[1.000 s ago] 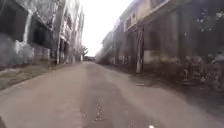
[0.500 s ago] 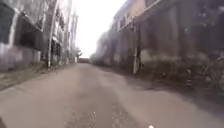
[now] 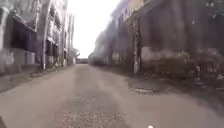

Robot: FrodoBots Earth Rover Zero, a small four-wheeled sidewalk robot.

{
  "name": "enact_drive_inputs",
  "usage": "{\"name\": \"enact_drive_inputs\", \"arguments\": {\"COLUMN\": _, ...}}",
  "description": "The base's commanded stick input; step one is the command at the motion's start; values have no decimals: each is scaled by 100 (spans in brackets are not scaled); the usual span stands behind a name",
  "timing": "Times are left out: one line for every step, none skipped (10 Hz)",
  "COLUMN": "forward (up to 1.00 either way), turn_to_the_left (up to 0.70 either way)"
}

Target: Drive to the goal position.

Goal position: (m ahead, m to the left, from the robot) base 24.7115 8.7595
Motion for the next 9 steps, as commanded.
{"name": "enact_drive_inputs", "arguments": {"forward": 70, "turn_to_the_left": 0}}
{"name": "enact_drive_inputs", "arguments": {"forward": 70, "turn_to_the_left": 0}}
{"name": "enact_drive_inputs", "arguments": {"forward": 70, "turn_to_the_left": 0}}
{"name": "enact_drive_inputs", "arguments": {"forward": 70, "turn_to_the_left": 0}}
{"name": "enact_drive_inputs", "arguments": {"forward": 70, "turn_to_the_left": 0}}
{"name": "enact_drive_inputs", "arguments": {"forward": 70, "turn_to_the_left": 0}}
{"name": "enact_drive_inputs", "arguments": {"forward": 70, "turn_to_the_left": 0}}
{"name": "enact_drive_inputs", "arguments": {"forward": 70, "turn_to_the_left": 0}}
{"name": "enact_drive_inputs", "arguments": {"forward": 70, "turn_to_the_left": 0}}
